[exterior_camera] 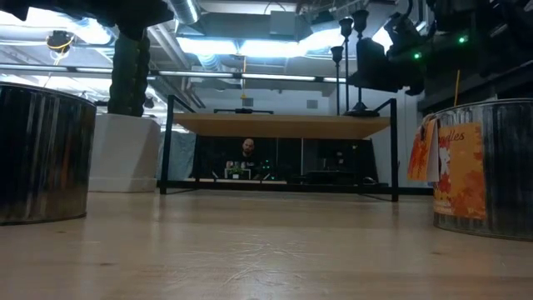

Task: Pick & Place candle stick holders
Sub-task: Align the black candle holder with the other black candle holders on the shelf

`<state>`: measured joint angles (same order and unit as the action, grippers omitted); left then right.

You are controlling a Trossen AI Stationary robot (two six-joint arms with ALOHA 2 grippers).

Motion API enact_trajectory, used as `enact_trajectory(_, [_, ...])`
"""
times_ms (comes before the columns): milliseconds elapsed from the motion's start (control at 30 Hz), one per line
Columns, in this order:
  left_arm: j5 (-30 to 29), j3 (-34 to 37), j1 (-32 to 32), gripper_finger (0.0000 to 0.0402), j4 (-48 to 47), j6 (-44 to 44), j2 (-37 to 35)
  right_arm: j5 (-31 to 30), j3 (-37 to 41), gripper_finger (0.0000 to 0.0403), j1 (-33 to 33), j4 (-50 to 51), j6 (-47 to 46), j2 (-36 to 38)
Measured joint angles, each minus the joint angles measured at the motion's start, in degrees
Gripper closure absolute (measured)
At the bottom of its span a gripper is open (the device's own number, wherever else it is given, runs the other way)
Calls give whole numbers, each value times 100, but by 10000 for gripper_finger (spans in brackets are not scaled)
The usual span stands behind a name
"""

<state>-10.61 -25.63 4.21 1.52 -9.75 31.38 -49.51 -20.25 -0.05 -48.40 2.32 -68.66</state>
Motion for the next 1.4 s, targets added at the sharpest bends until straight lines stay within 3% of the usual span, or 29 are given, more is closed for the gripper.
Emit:
enact_trajectory(367, [0, 0, 2, 274, -2, 17, 1, 3, -192, 191, 131, 464, 132, 355])
enact_trajectory(867, [0, 0, 0, 274, 0, 3, 1, 21, -190, 187, 828, 2910, -771, 1671])
enact_trajectory(1000, [0, 0, 0, 274, 0, -1, -1, 127, -190, 214, 938, 3113, -958, 1673])
enact_trajectory(1200, [-23, 0, 0, 274, 0, -3, 1, 651, -190, 299, 950, 3204, -1264, 1490])
enact_trajectory(1400, [-31, 0, 0, 274, 0, -3, -1, 472, -189, 367, 934, 3286, -1485, 1268])
